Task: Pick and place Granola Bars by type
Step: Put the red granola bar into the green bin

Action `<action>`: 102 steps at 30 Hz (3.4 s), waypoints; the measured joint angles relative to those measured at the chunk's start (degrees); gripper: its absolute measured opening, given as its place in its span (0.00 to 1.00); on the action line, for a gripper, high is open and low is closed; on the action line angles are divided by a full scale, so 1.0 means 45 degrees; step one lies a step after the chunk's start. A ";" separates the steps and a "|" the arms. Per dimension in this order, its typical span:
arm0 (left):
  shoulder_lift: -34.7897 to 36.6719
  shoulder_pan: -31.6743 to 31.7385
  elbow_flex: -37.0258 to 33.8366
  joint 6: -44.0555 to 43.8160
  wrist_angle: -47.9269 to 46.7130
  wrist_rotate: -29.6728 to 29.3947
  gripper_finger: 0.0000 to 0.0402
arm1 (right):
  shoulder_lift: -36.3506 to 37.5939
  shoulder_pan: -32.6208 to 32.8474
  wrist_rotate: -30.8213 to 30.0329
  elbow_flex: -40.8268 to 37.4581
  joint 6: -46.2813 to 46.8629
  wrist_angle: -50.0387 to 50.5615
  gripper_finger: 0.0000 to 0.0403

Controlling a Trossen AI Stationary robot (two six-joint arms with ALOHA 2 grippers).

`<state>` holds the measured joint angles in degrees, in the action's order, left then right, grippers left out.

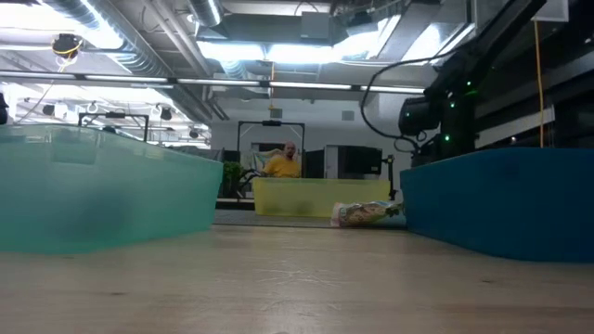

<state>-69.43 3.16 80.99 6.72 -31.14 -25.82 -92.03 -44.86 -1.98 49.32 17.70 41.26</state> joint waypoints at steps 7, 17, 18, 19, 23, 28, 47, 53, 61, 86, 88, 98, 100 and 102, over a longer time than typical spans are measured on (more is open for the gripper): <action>0.0000 0.0000 0.0000 0.0000 -0.0005 0.0000 0.42 | -0.0437 -0.0005 -0.0059 0.0000 -0.0064 -0.0233 0.60; 0.0000 0.0000 0.0000 0.0000 -0.0005 0.0000 0.42 | -0.0437 -0.0005 -0.0156 0.0000 -0.0375 -0.0278 0.25; 0.0000 0.0000 0.0000 0.0000 -0.0005 0.0000 0.42 | -0.0437 -0.0005 -0.0156 0.0000 -0.0394 -0.0278 0.22; 0.0000 0.0000 0.0000 0.0000 -0.0005 0.0000 0.42 | -0.0419 -0.0005 -0.0151 0.0000 -0.0463 -0.0274 0.19; 0.0000 0.0000 0.0000 0.0000 -0.0005 0.0000 0.42 | -0.0007 -0.0001 -0.0117 0.0000 -0.0740 -0.0220 0.11; 0.0000 0.0000 0.0000 0.0000 -0.0005 0.0000 0.42 | 0.1239 -0.0005 -0.0111 0.0321 -0.0927 0.0090 0.12; 0.0000 0.0000 0.0000 0.0010 0.0010 -0.0043 0.42 | 0.7340 0.1321 0.1659 0.2894 -0.5878 -0.1126 0.15; 0.0000 0.0000 0.0000 0.0030 0.0505 -0.0044 0.42 | 0.8116 0.2160 0.2771 0.2973 -0.7400 -0.1846 0.15; -0.0682 0.0000 0.0015 0.1326 0.2336 -0.0044 0.42 | 0.8039 0.3539 0.3380 0.2973 -0.8495 -0.3016 0.15; -0.2701 0.1345 0.0015 0.1538 0.7421 0.3308 0.72 | 0.6207 0.6457 0.3006 0.2973 -0.9689 -0.7869 0.15; -0.2701 0.1341 0.0015 0.1464 0.7498 0.3453 0.72 | 0.6034 0.6504 0.3011 0.2973 -0.9705 -0.8160 0.15; -0.2701 0.1331 0.0015 0.0973 0.7641 0.4610 0.72 | 0.5577 0.6604 0.3006 0.2973 -0.9710 -0.9138 0.15; -0.2701 0.1326 0.0015 0.0971 0.7645 0.4716 0.71 | 0.5521 0.6670 0.3009 0.2973 -0.9710 -0.9256 0.15; -0.2701 0.1333 0.0015 0.0953 0.7643 0.4695 0.70 | 0.5501 0.6757 0.3006 0.2973 -0.9710 -0.9323 0.15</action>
<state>-81.58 9.16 81.06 11.01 3.26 -4.70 -67.28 -14.45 11.55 62.70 -26.00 -0.69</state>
